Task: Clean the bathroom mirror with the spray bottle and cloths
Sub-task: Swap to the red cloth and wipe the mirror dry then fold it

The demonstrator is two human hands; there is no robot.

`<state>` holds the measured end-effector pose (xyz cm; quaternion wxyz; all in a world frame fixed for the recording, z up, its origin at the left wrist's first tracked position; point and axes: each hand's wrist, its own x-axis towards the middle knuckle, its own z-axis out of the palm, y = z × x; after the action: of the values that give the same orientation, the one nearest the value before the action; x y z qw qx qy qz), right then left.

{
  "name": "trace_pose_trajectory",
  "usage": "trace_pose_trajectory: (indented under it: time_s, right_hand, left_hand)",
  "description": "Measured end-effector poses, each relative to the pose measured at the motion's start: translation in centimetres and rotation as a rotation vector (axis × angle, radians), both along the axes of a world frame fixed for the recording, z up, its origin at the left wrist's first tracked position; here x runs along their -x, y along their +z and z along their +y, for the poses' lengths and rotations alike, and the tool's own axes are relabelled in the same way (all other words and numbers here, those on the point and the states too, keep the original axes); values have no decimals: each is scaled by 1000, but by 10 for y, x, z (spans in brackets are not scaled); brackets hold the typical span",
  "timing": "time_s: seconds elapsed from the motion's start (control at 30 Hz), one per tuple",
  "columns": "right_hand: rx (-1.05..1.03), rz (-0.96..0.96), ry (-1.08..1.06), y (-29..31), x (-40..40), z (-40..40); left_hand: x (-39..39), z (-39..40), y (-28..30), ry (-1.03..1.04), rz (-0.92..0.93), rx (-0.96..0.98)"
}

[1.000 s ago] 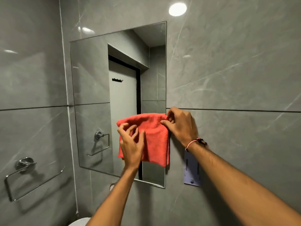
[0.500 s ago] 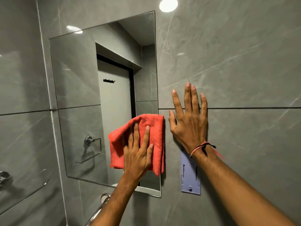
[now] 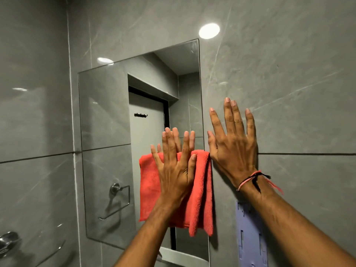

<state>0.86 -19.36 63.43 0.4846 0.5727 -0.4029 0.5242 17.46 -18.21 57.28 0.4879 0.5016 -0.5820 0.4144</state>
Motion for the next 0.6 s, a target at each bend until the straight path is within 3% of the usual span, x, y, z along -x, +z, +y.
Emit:
trace_pose_trajectory:
  time_s: [0.13,0.23,0.33,0.43,0.6]
  right_hand:
    - [-4,16,-11,-3,2,0]
    - [4,17,-15,-4,3,2]
    - [7,12,-3,-4,2,3]
    - [13,5,-8,-4,2,2]
    - [36,6,-4,-4,-1,1]
  left_hand:
    - [5,-2,-17,-15,96,259]
    - [12,1,-28,17,141,325]
    - [14,4,-67,-71,146,233]
    - [15,5,-120,-45,-2,36]
    - [18,8,-104,-231,89,-86]
